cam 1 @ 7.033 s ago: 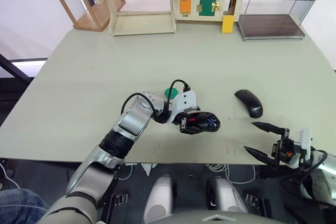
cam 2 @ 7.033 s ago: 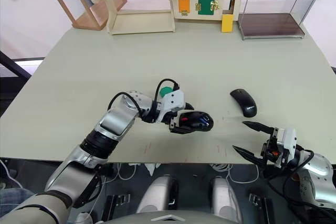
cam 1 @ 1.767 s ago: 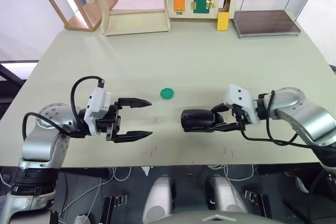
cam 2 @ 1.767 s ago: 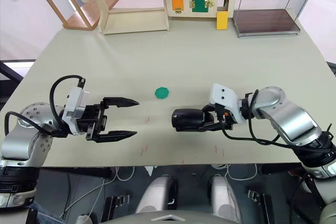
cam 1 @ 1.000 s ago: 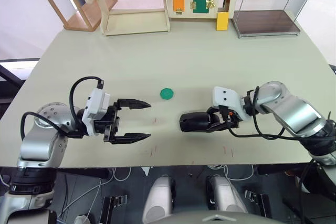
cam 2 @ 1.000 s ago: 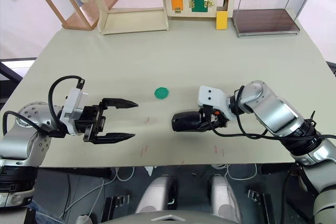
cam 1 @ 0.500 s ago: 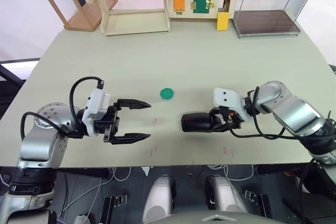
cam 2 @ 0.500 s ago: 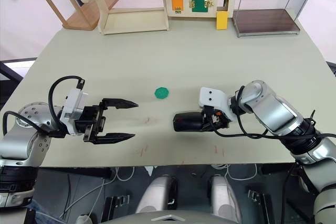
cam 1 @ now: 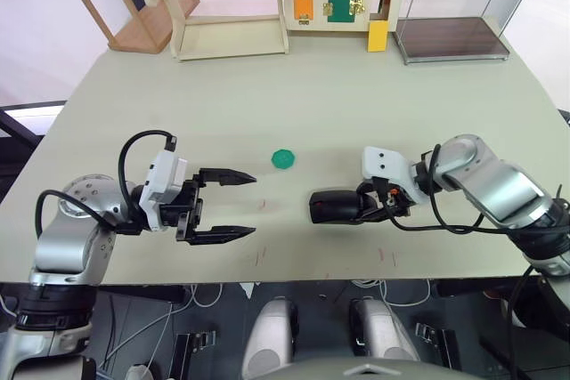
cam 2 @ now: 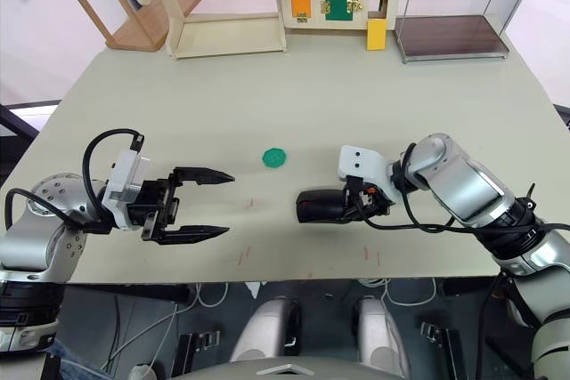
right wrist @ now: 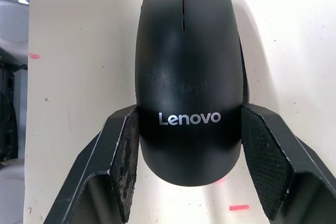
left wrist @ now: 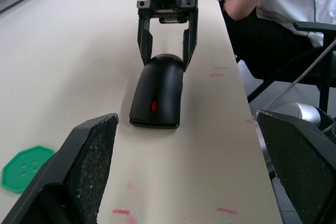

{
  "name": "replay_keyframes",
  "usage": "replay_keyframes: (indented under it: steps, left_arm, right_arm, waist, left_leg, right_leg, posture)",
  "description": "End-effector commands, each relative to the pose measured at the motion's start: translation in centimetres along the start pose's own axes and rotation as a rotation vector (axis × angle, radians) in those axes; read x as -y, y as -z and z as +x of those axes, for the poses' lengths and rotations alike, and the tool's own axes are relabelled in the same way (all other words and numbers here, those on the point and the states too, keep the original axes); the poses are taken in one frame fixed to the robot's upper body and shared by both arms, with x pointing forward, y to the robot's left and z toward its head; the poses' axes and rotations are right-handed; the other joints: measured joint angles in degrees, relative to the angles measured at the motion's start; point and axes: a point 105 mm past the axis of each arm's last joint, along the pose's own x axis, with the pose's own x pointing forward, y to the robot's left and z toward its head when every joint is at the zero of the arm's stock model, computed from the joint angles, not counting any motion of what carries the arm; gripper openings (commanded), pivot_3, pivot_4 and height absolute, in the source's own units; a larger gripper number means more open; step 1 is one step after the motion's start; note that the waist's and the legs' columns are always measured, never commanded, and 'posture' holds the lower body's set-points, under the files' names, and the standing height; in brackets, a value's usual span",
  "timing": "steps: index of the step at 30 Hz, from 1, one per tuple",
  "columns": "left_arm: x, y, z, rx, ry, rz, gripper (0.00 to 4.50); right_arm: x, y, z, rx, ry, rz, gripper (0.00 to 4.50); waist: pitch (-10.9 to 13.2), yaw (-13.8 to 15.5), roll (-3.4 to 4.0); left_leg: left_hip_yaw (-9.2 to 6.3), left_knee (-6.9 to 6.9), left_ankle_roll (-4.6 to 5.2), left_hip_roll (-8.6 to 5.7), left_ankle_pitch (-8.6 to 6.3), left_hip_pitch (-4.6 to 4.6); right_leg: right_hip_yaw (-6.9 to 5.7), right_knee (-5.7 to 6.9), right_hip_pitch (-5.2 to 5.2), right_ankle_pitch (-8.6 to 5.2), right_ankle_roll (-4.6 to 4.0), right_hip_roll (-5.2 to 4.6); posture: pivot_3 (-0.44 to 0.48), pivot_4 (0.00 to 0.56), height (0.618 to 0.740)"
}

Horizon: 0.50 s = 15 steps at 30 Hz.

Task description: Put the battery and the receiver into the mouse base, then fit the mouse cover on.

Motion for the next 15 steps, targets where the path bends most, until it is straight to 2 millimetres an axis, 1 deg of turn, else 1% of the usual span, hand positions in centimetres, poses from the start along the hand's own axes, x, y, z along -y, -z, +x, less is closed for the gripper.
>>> replay_keyframes:
  steps: [1,5,12,15]
  left_arm:
    - [0.26,-0.62,0.11,0.011,0.006,0.029,4.50]
    - [0.35,-0.54,0.17,0.012,0.007,0.027,4.50]
    - [0.41,-0.54,0.29,0.017,0.005,0.026,4.50]
    - [0.44,-0.50,0.32,0.018,0.004,0.024,4.50]
  right_arm:
    - [0.15,-0.20,-0.18,-0.020,0.009,-0.029,2.30]
    - [0.14,-0.18,-0.04,-0.023,0.008,-0.020,2.30]
    - [0.14,0.50,-0.03,-0.045,0.011,-0.008,2.30]
    - [0.20,0.43,-0.04,-0.041,0.015,-0.007,2.30]
  waist:
    - [0.0,0.0,0.00]
    - [0.0,0.0,0.00]
    - [0.0,0.0,0.00]
    - [0.0,0.0,0.00]
  left_leg:
    - [0.00,0.00,0.00,0.00,0.00,0.00]
    - [0.00,0.00,0.00,0.00,0.00,0.00]
    - [0.00,0.00,0.00,0.00,0.00,0.00]
    - [0.00,0.00,0.00,0.00,0.00,0.00]
  right_leg:
    - [0.00,0.00,0.00,0.00,0.00,0.00]
    - [0.00,0.00,0.00,0.00,0.00,0.00]
    - [0.00,0.00,0.00,0.00,0.00,0.00]
    - [0.00,0.00,0.00,0.00,0.00,0.00]
  posture:
    - [0.000,0.150,0.740]
    - [0.000,0.150,0.740]
    - [0.000,0.150,0.740]
    - [0.000,0.150,0.740]
